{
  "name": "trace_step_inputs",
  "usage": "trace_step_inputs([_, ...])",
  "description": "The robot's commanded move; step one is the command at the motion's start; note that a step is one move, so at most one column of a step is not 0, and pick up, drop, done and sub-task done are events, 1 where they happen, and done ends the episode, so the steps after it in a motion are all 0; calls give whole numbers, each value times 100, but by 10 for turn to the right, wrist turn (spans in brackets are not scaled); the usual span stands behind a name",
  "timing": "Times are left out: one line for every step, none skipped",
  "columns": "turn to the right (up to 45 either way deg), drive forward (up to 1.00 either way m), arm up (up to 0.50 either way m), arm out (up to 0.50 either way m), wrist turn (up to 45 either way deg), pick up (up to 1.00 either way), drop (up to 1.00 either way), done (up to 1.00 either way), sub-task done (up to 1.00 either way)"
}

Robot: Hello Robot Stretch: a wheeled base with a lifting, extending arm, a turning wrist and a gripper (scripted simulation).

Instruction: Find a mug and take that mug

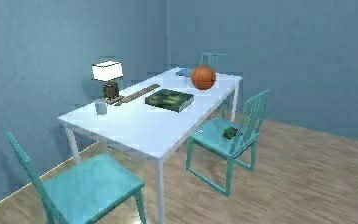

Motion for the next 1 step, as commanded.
trace_step_inputs([-390, 0, 0, 0, 0, 0, 0, 0, 0])
